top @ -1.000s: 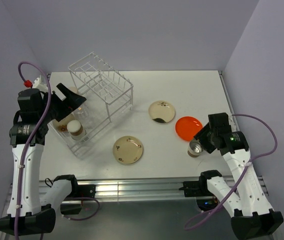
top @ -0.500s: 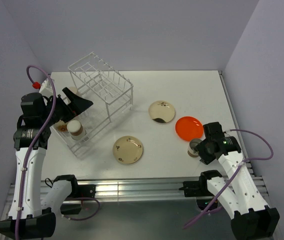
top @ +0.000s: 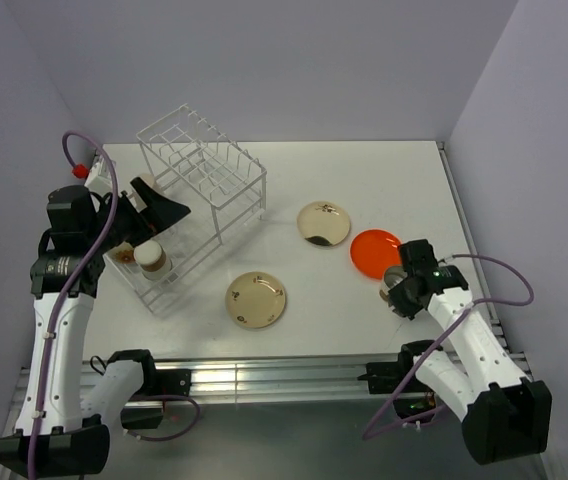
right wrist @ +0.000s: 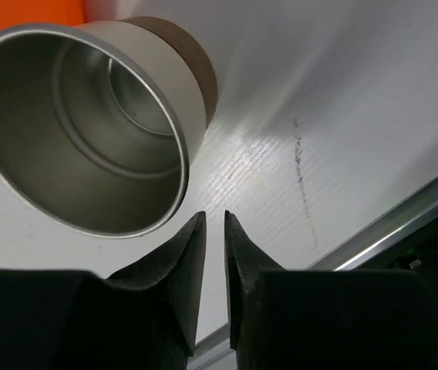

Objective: Load the mixed dishes into the dish rack

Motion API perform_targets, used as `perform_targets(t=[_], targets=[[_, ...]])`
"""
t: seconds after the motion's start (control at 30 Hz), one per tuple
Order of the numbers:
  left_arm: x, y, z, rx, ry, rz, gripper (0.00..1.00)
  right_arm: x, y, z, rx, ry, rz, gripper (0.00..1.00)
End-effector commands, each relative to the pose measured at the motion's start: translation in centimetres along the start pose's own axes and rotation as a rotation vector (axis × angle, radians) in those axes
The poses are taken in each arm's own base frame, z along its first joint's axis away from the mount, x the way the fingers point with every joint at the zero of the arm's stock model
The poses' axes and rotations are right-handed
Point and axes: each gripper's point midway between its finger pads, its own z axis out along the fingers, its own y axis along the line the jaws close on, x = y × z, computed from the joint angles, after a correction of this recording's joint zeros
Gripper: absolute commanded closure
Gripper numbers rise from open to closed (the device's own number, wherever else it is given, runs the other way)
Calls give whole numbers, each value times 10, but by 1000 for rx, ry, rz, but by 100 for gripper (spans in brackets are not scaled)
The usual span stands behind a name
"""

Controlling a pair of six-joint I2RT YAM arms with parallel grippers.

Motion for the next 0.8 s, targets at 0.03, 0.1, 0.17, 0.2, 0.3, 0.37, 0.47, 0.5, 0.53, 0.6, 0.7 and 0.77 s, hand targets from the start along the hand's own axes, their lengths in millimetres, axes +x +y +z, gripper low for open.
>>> perform_targets(t=[0.03, 0.1, 0.17, 0.2, 0.3, 0.37, 0.47, 0.5, 0.53, 0.6, 0.7, 0.77], targets=[[-7, -15, -2, 45, -34, 38, 1, -16, 6, -17, -69, -79, -20, 74], [-6, -13, 0, 40, -36, 22, 1, -15, 5, -30, -101, -80, -20, 72], [1, -16, 4, 58, -16, 25, 1, -19, 10, -47, -144, -90, -13, 69], [3, -17, 6, 60, -13, 22, 1, -20, 13, -55, -178, -90, -16, 67], [9, -18, 12, 67, 5, 26, 1, -29, 18, -71, -196, -119, -7, 52], [10, -21, 15, 81, 12, 34, 1, -33, 16, -70, -163, -131, -3, 48], [11, -24, 18, 92, 22, 47, 1, -35, 17, -55, -99, -122, -6, 47], [11, -24, 18, 97, 26, 57, 1, -34, 17, -49, -77, -116, -7, 47], [12, -24, 18, 99, 30, 63, 1, -34, 15, -44, -61, -116, -4, 47], [13, -24, 18, 97, 39, 79, 1, -33, 15, -37, -38, -111, -3, 47], [15, -21, 17, 84, 51, 101, 1, -31, 15, -30, -30, -102, -2, 47], [14, -19, 19, 81, 48, 104, 1, -34, 15, -25, -17, -116, 2, 47]])
